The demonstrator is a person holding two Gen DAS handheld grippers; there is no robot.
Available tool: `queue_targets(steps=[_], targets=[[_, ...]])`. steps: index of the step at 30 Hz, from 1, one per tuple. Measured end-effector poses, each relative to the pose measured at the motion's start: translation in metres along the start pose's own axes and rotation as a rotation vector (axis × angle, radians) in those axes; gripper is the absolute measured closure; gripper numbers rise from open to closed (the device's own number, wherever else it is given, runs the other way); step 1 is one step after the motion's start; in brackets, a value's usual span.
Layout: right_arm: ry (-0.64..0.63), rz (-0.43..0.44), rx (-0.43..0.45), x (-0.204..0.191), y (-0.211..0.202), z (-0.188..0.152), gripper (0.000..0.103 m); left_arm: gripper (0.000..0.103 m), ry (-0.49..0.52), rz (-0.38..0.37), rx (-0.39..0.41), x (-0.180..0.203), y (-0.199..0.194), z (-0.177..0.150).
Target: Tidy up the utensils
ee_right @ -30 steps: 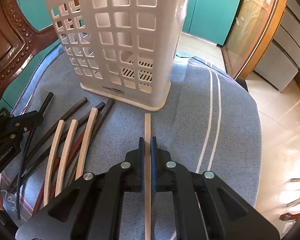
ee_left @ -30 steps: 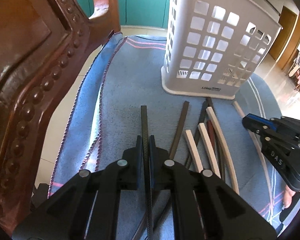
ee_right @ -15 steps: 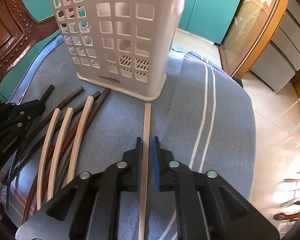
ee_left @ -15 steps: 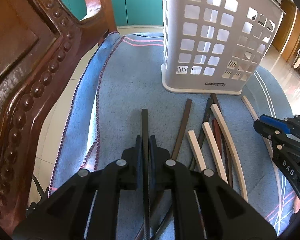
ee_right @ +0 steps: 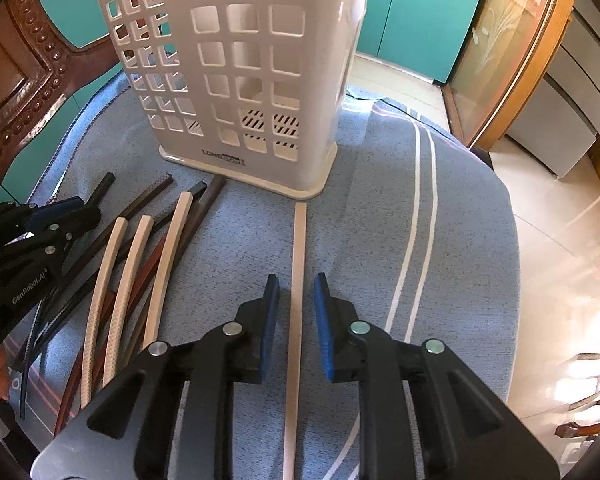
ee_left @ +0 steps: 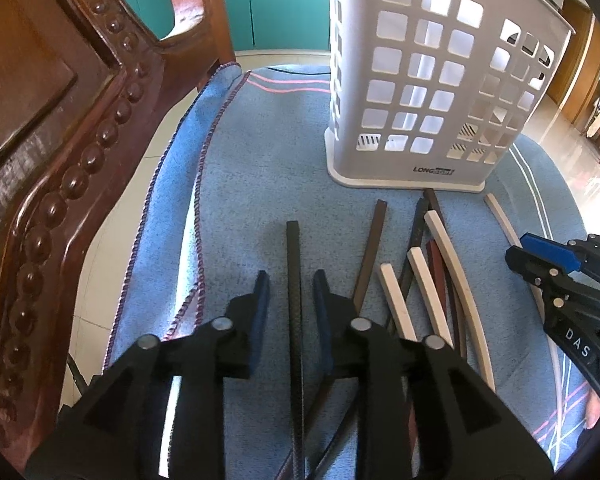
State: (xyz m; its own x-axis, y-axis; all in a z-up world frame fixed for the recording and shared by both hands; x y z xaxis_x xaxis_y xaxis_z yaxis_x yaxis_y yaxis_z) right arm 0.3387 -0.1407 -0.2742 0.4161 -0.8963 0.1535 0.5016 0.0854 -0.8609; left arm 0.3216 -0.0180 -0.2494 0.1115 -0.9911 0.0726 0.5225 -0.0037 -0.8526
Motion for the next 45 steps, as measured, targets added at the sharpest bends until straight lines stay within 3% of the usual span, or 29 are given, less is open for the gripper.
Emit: queue_targets(steps=[4, 7, 9, 15, 19, 29, 31, 34, 36, 38, 40, 45], targets=[[-0.009, 0.000, 0.002, -0.003, 0.000, 0.000, 0.084, 0.078, -0.002, -0.005, -0.002, 0.001, -0.001, 0.000], [0.004, 0.042, 0.014, -0.008, 0.000, 0.000, 0.097, 0.085, -0.015, -0.033, -0.009, 0.000, 0.002, 0.002], [0.011, 0.070, 0.032, -0.010, -0.001, 0.002, 0.097, 0.096, -0.017, -0.036, -0.005, -0.001, 0.003, 0.003], [0.026, 0.140, 0.115, -0.010, -0.029, 0.015, 0.097, 0.096, -0.052, -0.080, 0.031, -0.002, -0.015, 0.008], [0.032, 0.223, 0.250, -0.002, -0.089, 0.029, 0.097, 0.096, -0.063, -0.142, 0.140, -0.003, -0.067, 0.022], [0.094, 0.295, 0.580, 0.031, -0.233, 0.058, 0.097, 0.096, -0.089, -0.292, 0.554, -0.006, -0.254, 0.076], [0.131, 0.319, 0.657, 0.042, -0.258, 0.078, 0.096, 0.096, -0.114, -0.330, 0.634, -0.010, -0.281, 0.091], [0.199, 0.332, 0.791, 0.064, -0.289, 0.100, 0.096, 0.096, -0.237, -0.419, 0.786, -0.027, -0.317, 0.117], [0.246, 0.317, 0.925, 0.077, -0.307, 0.114, 0.096, 0.096, -0.289, -0.424, 0.847, -0.033, -0.326, 0.120], [0.281, 0.219, 0.988, 0.090, -0.314, 0.122, 0.096, 0.096, -0.355, -0.436, 0.875, -0.043, -0.321, 0.131], [0.295, 0.136, 0.990, 0.097, -0.305, 0.126, 0.096, 0.096, -0.390, -0.430, 0.872, -0.043, -0.301, 0.145], [0.275, 0.080, 0.899, 0.096, -0.248, 0.129, 0.096, 0.096, -0.410, -0.366, 0.800, -0.035, -0.240, 0.166]])
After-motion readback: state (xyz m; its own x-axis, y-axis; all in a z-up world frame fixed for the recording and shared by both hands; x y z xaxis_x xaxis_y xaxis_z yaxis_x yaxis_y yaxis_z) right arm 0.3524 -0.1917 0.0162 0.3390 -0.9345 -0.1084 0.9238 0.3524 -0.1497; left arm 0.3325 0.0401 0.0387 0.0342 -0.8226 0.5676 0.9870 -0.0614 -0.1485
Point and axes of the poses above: each gripper's, at about its wrist camera, not at the fingertips, and y roughly the way its jaws point, x to its right, z to its top, the point moved 10 cm from there along y, roughly the way its jaws point, and after that the axes turned 10 degrees about -y, right-handed, at the moved point
